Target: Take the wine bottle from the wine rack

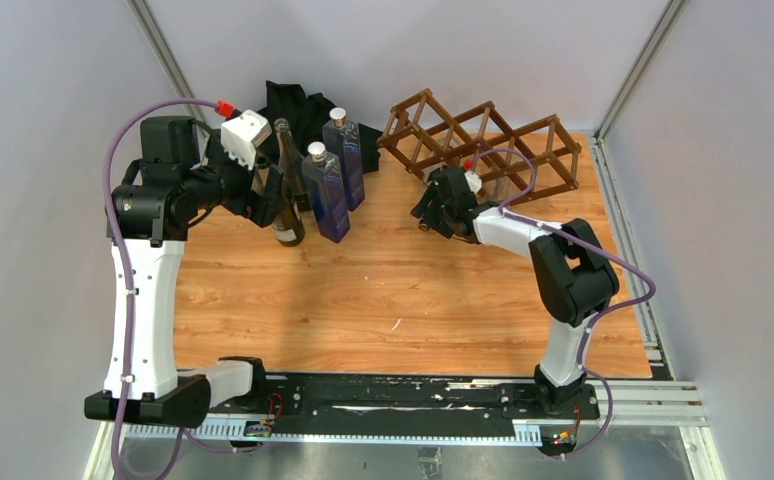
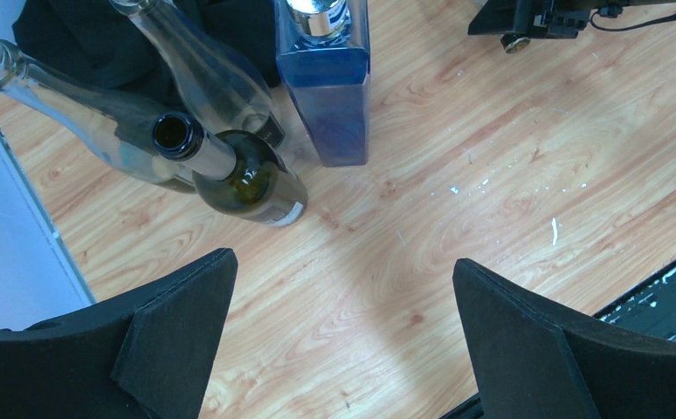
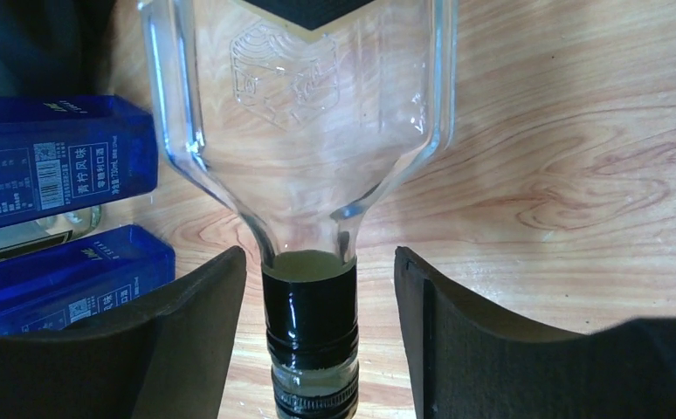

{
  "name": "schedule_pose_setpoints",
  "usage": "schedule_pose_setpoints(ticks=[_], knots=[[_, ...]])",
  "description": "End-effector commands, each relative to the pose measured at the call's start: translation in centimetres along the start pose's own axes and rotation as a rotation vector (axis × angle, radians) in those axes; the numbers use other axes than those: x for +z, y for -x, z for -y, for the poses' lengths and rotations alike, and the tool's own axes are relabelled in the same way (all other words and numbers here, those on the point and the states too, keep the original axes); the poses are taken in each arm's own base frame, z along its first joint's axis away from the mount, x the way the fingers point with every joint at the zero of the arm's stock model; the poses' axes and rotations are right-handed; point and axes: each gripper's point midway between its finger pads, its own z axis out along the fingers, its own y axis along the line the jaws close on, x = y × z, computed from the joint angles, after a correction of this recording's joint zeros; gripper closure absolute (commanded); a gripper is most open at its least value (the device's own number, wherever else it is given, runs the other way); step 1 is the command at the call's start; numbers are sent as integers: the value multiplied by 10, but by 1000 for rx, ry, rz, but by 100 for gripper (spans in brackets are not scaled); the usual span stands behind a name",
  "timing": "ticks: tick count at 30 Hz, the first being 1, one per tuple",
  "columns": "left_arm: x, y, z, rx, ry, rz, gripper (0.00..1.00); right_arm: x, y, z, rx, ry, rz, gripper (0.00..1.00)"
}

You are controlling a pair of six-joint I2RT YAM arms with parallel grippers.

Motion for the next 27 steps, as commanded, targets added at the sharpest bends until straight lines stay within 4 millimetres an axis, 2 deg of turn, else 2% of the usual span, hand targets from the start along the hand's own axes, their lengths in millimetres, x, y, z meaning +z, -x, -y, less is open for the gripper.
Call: schedule_pose_setpoints(ticks=[1, 7, 13, 19, 24, 27], knots=[[-3, 4, 0, 14, 1, 21, 0, 8, 4, 4, 12, -24, 6, 33], [-7, 5, -1, 22, 13, 26, 0, 12, 16, -5, 40, 1, 32, 37], [-8, 5, -1, 28, 21, 28, 0, 14, 26, -14, 59, 34, 47, 51], [-8, 5, -1, 24, 18, 28, 0, 15, 24, -16, 55, 52, 32, 71], [-7, 3, 1, 24, 12, 26, 0, 6, 18, -13, 65, 85, 37, 100], [-6, 0, 2, 23, 6, 18, 0, -5, 12, -9, 50, 91, 48, 100]])
